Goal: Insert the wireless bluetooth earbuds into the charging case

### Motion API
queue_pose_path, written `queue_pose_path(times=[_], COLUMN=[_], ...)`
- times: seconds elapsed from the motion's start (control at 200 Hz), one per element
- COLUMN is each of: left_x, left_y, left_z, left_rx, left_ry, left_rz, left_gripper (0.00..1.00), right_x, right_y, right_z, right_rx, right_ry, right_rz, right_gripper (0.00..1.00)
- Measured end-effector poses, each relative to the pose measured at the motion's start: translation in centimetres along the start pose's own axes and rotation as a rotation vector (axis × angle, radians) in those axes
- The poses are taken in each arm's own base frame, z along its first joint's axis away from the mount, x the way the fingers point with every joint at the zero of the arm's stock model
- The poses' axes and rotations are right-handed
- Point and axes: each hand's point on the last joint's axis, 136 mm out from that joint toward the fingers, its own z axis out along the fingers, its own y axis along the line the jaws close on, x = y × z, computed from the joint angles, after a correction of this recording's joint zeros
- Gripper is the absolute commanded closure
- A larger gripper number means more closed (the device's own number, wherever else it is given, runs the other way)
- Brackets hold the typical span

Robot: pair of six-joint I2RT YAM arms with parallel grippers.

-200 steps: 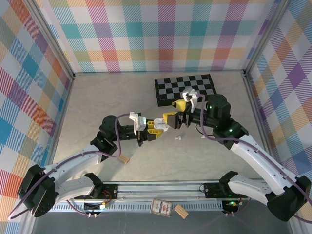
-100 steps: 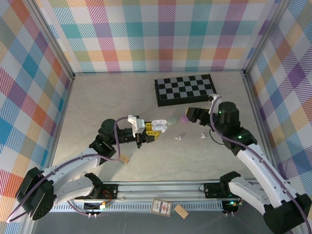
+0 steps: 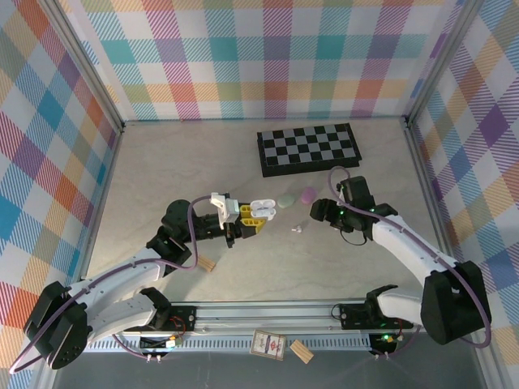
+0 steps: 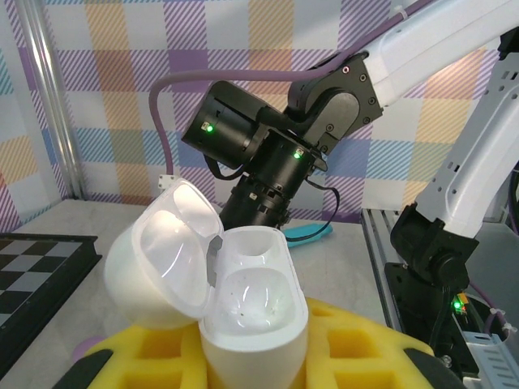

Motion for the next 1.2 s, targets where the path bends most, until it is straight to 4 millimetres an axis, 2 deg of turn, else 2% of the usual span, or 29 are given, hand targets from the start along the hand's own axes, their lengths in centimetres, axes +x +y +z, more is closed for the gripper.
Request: queue_pose_path(times=[0.14,0.26,0.655,0.925,1.12,1.2], left_x=[0.3,0.5,1.1,1.2,0.9,1.0], left_y=[0.0,0.0,-0.1,-0.1,-0.3,-0.3], left_z=[0.0,0.0,0.0,-0.1,0.0,0.0], left_rx=[0.001,0.002,0.003,0.004,0.015,0.019], left_ry=[0.009,0.018,0.041,0.05,0.045,0.046], left_rz=[-0.008,-0.015,-0.033,-0.037,-0.03,-0.031], left_gripper=[0.95,0.95,0.95,0.95,0.95,0.95], right_x=[-0.5,-0.1,0.7,1.1,0.5,0.5], right_y=[-2.3,-4.0,-5.9,-4.1,-0.5,0.4], right_z=[0.7,1.3,4.4,4.8,4.0,3.9], right_rx=[0.069,0.106,0.171,0.063,-0.12,-0.167], right_ry=[-0.007,0.013,0.11,0.148,0.127,0.13], right_rz=[0.043,0.073,0.018,-0.049,-0.094,-0.102], right_gripper=[0.31,0.3,0.32,0.38,0.39,0.39])
